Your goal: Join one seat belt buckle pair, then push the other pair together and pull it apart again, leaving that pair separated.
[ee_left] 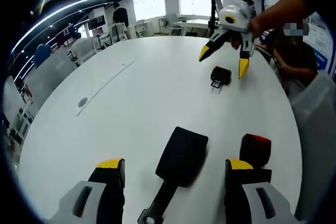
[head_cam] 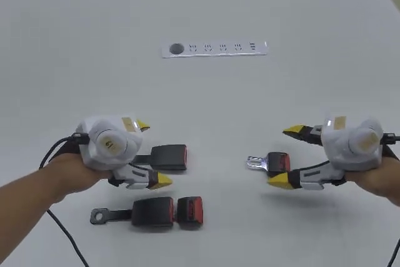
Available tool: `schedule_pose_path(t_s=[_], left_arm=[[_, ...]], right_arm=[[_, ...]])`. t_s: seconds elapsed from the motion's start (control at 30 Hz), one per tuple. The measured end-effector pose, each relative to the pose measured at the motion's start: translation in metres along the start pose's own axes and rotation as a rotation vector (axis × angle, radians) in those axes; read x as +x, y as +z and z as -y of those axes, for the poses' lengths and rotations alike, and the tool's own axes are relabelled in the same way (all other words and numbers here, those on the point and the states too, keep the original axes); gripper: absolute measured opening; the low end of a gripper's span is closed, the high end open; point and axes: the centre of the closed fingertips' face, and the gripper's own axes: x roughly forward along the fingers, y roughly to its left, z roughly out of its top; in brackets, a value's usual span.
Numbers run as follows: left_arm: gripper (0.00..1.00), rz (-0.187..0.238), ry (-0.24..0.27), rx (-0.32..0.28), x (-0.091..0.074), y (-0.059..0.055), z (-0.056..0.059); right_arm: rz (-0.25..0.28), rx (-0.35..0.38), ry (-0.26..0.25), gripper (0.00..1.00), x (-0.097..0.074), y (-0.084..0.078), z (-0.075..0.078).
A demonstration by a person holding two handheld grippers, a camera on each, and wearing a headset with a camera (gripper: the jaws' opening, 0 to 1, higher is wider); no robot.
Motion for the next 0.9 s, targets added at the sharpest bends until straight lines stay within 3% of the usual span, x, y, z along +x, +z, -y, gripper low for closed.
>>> schedule_pose_path(t_s=[0.13,0.23,0.3,0.47,0.5,0.77,0.9], left_arm=[[0.79,-0.009,-0.034,0.016,0.007,-0.004,0.003],[0.70,-0.003,-0.066,0.028,0.010,-0.003,0.006],[0.69,0.009,-0.089,0.042,0.013,-0.001,0.007],[0.65,-0.019,-0.159,0.064,0.022,-0.009,0.015],[0.64,-0.008,-0.176,0.080,0.022,-0.006,0.018],[0.52,-0.004,-0.189,0.105,0.029,-0.007,0.014],[0.47,0.005,-0.189,0.117,0.030,-0.005,0.015]], right_arm=[[-0.038,-0.009,0.039,0.75,0.004,-0.008,-0.006],[-0.062,-0.018,0.054,0.73,0.006,-0.014,-0.008],[-0.078,-0.025,0.070,0.73,0.008,-0.017,-0.011],[-0.094,-0.028,0.092,0.67,0.008,-0.022,-0.012],[-0.087,-0.027,0.100,0.66,0.007,-0.022,-0.013],[-0.097,-0.062,0.119,0.54,0.004,-0.024,-0.010],[-0.099,-0.046,0.122,0.46,0.005,-0.024,-0.010]])
